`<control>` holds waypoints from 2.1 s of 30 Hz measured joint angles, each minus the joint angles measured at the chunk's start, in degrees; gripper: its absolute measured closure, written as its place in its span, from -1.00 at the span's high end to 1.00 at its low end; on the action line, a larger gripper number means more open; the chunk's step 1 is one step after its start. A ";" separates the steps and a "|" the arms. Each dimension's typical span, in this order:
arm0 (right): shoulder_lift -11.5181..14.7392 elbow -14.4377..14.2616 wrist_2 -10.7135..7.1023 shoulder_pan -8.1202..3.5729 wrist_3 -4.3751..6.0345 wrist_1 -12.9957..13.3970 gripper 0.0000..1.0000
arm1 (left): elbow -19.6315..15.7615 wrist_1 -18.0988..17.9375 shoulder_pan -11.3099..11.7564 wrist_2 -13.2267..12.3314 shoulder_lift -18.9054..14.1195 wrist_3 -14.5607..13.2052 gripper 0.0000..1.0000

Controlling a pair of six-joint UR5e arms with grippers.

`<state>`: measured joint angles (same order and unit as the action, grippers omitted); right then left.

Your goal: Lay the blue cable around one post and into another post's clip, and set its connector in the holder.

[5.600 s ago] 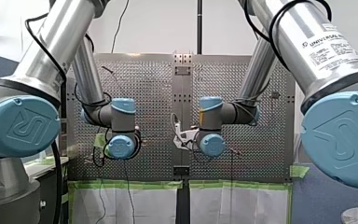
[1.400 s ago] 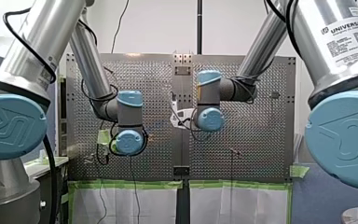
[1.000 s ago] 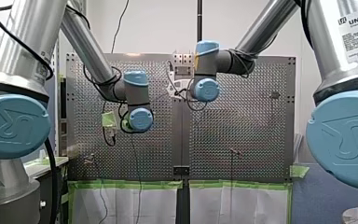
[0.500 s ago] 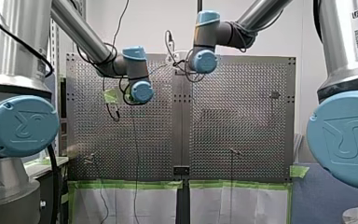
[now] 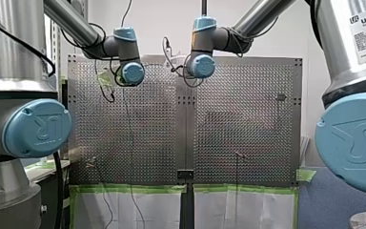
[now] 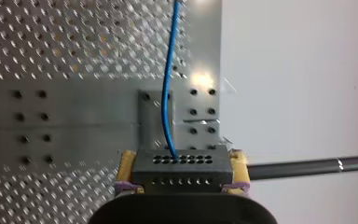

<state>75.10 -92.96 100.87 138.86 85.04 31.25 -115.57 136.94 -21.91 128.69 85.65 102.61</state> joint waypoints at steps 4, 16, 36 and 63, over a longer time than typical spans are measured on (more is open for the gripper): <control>-2.07 0.98 -0.71 0.61 0.08 0.37 -1.00 | 1.08 2.61 2.64 -2.66 -2.64 1.53 1.00; -4.00 4.18 -1.05 2.35 -0.02 -0.30 -1.00 | 4.37 8.97 8.97 -8.97 -8.97 5.25 1.00; -6.62 14.55 -0.83 5.58 1.02 -2.43 -1.00 | 5.77 20.47 20.51 -20.52 -12.32 8.07 1.00; -8.00 16.59 0.54 6.13 0.98 -1.41 -1.00 | 8.79 15.49 35.25 -28.49 -4.87 13.18 1.00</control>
<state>67.10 -76.37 101.41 145.00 86.03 29.84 -106.78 152.43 13.34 100.20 80.78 115.79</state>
